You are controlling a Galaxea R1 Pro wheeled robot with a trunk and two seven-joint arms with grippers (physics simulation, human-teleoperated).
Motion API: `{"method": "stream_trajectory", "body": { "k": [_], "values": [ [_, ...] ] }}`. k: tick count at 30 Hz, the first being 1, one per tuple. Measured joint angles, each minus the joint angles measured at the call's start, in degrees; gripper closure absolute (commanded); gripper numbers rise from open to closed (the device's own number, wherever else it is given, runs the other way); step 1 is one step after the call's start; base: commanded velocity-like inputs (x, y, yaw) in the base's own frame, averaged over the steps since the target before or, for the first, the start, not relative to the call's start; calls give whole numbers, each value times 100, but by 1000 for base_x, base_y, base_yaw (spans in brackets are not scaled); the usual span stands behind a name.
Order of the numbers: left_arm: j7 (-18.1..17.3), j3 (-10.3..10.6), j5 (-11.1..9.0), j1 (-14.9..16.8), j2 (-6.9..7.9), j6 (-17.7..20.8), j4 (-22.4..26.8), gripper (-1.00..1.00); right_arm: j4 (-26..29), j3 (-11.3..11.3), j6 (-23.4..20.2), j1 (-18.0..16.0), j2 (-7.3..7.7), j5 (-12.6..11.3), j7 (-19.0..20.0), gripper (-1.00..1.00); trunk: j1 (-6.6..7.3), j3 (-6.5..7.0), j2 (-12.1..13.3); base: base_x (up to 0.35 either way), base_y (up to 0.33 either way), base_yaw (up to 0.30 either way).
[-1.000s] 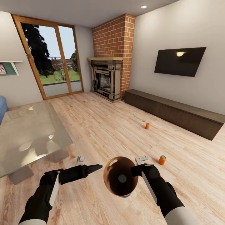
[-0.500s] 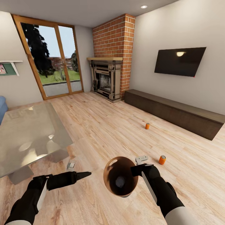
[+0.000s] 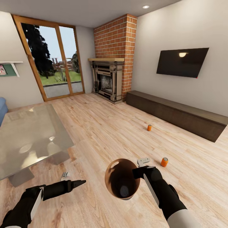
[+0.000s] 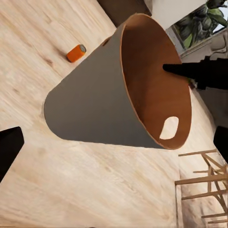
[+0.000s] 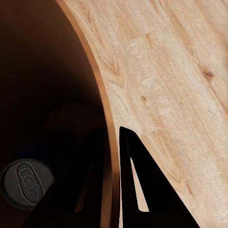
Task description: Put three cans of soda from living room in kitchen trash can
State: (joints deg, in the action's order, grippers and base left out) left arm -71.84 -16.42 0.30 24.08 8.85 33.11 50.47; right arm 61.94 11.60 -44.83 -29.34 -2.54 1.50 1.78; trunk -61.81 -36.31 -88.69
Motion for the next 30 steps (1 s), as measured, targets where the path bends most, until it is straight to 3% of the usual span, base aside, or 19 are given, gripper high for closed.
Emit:
{"method": "stream_trajectory", "body": {
  "k": [3,7,11,12,21,25,28,30],
  "values": [
    [16,-94,-3,1,6,-130,-177,-100,0,0,0,0,0,-8,1,100,0,0,0,0,0,0],
    [474,-147,-2,1,8,-418,-272,-100,0,0,-3,0,0,-2,0,100,0,0,0,0,0,0],
    [1997,-161,-14,1,-2,-991,-343,-100,13,0,-8,0,1,-8,1,100,0,0,0,0,0,0],
    [2107,-160,-13,1,-4,-1034,-388,-100,18,0,-8,0,2,-8,1,100,0,0,0,0,0,0],
    [2296,-157,-5,1,-6,-1560,-661,-100,49,-8,-17,0,8,-5,9,100,0,0,0,0,0,0],
    [2350,-162,-3,1,-6,-1601,-683,-100,52,-9,-17,0,9,-4,9,100,0,0,0,0,0,0],
    [2674,-162,-7,1,-6,-1618,-714,-100,56,-9,-21,0,9,-6,9,100,0,0,0,0,0,0],
    [3206,-159,-21,1,-11,-1663,-739,-100,63,-10,-23,0,9,-5,9,100,0,0,0,0,0,0]
  ]
}}
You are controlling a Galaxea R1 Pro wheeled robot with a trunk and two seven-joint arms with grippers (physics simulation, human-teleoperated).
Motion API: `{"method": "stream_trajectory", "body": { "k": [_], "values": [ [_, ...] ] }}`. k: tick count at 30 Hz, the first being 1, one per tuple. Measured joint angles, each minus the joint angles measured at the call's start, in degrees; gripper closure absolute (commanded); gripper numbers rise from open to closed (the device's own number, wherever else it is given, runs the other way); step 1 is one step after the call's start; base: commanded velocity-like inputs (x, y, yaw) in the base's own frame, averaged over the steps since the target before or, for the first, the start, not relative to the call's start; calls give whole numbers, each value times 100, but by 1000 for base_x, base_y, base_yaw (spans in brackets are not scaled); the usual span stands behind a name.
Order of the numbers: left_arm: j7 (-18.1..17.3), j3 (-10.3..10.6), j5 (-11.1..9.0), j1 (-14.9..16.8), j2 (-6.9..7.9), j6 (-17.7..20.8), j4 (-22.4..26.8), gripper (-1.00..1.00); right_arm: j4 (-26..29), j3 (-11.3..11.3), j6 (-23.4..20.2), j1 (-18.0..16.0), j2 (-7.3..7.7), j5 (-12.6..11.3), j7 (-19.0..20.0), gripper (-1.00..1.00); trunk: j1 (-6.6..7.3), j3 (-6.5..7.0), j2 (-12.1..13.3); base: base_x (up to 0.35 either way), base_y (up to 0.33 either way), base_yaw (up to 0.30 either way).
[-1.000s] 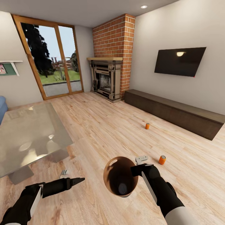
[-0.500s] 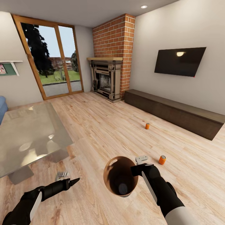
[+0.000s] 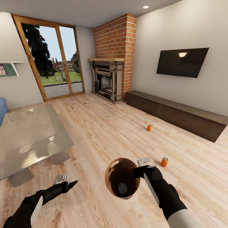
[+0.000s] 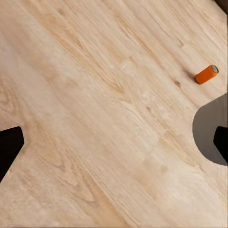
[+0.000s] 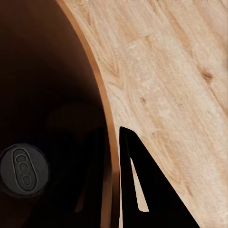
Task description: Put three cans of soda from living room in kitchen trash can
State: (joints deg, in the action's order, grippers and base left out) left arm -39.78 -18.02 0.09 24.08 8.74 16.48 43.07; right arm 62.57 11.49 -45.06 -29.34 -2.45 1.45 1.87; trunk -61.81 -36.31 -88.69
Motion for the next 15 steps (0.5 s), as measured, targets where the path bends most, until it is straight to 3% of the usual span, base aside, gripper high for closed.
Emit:
{"method": "stream_trajectory", "body": {
  "k": [3,6,15],
  "values": [
    [511,5,-14,0,-7,-221,-20,-100,4,-3,-2,0,2,-1,0,100,0,0,0,0,0,0],
    [744,7,-16,0,-16,-432,-29,-100,6,-6,-2,0,6,1,0,100,0,0,0,0,0,0],
    [902,13,-25,0,-20,-581,-136,-100,7,-7,-4,0,6,0,2,100,0,0,0,0,0,0]
  ]
}}
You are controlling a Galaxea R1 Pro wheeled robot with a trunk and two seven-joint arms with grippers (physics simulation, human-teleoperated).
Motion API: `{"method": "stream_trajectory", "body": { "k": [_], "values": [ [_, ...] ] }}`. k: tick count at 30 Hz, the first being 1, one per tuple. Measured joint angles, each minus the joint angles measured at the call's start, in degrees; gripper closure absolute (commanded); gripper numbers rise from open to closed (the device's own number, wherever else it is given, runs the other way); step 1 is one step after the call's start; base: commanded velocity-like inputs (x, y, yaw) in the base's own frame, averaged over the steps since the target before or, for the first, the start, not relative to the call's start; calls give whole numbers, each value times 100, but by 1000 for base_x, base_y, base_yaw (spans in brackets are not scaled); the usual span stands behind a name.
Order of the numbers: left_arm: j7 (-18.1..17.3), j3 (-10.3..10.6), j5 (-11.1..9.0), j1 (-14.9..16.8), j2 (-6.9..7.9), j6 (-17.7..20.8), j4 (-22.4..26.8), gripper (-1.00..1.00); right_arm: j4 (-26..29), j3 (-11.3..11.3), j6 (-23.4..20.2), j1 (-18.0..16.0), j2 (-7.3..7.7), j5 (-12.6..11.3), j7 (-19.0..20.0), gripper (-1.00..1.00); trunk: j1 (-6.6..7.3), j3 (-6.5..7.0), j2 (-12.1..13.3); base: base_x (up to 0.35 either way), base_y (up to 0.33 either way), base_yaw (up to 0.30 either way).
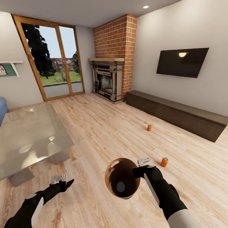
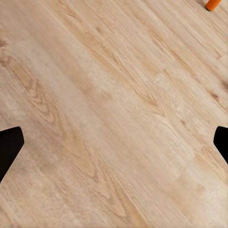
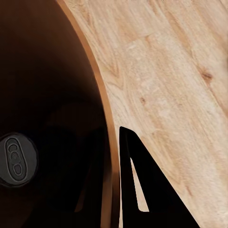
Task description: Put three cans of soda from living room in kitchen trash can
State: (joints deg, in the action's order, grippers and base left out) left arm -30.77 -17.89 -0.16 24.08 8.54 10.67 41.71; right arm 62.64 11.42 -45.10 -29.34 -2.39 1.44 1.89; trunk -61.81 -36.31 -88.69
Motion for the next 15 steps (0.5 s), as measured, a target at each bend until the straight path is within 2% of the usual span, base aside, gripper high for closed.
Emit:
{"method": "stream_trajectory", "body": {
  "k": [15],
  "values": [
    [2,10,-2,0,-1,-5,-11,-100,48,-34,-7,0,144,-7,-2,100,0,0,0,0,0,0]
  ]
}}
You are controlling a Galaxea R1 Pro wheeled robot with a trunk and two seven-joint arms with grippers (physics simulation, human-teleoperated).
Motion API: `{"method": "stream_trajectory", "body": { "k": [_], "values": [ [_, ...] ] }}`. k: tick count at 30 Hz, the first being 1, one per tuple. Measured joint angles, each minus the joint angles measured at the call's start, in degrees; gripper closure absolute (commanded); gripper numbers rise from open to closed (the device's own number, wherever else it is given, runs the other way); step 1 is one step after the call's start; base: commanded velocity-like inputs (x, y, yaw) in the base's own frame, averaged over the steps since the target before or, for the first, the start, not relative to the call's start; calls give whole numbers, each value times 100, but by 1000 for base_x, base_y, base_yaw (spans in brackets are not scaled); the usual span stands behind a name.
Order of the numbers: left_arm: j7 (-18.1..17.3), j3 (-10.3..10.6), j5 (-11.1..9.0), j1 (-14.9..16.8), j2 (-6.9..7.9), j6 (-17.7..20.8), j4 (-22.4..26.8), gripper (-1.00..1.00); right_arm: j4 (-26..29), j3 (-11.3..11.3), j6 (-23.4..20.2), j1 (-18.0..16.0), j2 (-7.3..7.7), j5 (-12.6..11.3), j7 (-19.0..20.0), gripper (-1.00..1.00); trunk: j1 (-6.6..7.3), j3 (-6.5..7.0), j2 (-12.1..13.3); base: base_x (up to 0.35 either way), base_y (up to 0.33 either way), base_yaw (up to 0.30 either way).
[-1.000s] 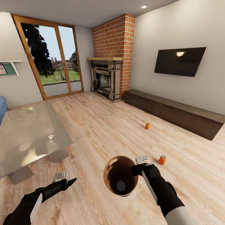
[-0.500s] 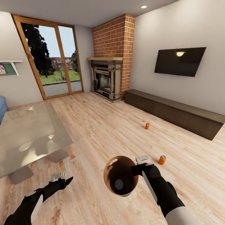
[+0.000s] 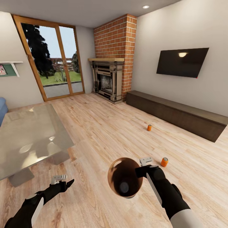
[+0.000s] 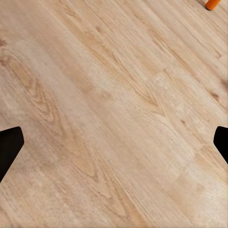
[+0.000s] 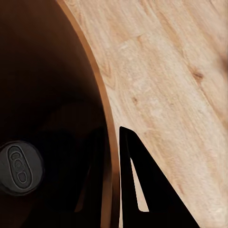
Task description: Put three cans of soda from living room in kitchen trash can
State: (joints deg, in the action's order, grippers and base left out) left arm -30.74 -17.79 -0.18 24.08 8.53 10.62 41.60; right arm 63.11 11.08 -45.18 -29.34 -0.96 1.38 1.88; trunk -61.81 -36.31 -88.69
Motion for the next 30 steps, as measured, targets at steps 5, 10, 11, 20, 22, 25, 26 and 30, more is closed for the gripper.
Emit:
{"method": "stream_trajectory", "body": {
  "k": [5,10,11,20,22,25,26,30],
  "values": [
    [-2,-3,0,0,0,-2,-2,-100,4,-1,-7,0,7,5,0,100,0,0,0,0,0,0],
    [-5,3,1,0,0,-2,3,-100,6,1,-16,0,8,-56,14,100,0,0,0,0,0,-133],
    [-6,3,0,0,0,-3,4,-100,6,0,-17,0,8,-37,12,100,0,0,0,0,0,-241],
    [-19,4,0,0,-3,-2,7,-100,5,-1,-18,0,9,8,8,100,0,-19,0,0,0,-254],
    [-19,4,0,0,-1,-4,7,-100,5,-1,-18,0,9,9,8,100,0,-24,0,0,0,-255],
    [-20,4,0,0,0,-3,7,-100,5,-1,-18,0,9,-5,9,100,0,-32,0,0,0,-201],
    [-24,4,0,0,0,-5,7,-100,5,-2,-18,0,9,17,6,100,0,-34,0,0,0,-67],
    [-28,4,0,0,0,-7,12,-100,5,7,-18,0,1,-5,10,100,0,-36,0,0,0,-22]
  ]
}}
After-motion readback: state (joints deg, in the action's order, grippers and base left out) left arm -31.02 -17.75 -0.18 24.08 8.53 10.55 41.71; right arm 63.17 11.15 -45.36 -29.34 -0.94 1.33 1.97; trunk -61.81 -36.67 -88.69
